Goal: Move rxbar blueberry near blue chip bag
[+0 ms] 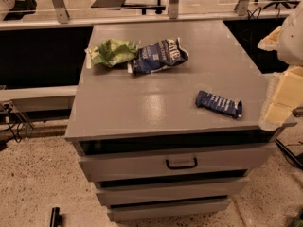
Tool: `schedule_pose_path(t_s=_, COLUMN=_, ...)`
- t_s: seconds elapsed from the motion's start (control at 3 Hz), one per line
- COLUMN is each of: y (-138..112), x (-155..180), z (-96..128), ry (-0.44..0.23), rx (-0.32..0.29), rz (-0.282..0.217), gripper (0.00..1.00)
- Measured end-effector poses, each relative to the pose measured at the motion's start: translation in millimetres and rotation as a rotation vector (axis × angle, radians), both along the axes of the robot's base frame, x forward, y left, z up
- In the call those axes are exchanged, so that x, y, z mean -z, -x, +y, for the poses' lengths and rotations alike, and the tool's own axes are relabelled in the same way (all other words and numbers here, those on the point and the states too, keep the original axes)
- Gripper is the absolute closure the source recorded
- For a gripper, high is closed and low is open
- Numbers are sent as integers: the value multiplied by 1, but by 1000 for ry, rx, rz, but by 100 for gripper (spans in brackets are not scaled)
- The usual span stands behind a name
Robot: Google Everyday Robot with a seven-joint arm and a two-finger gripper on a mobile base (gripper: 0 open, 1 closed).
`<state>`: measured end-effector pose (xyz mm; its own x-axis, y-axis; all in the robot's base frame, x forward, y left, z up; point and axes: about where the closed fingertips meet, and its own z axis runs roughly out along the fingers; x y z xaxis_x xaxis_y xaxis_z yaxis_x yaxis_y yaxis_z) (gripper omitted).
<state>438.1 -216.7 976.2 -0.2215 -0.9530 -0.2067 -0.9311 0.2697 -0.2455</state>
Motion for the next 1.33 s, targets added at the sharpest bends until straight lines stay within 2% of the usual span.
schedule_pose_path(t_s=0.33, y=-2, x=1, z=1, ry=-13, rx=-5, rz=3, gripper=0)
schedule_pose_path(t_s=0.67, y=-11, x=6, z=6, ry=-71, rx=-30, rz=20, gripper=0)
schedule_pose_path(t_s=1.33, y=-56, x=51, z=25, ry=-161, rx=-68, rz=103, gripper=0)
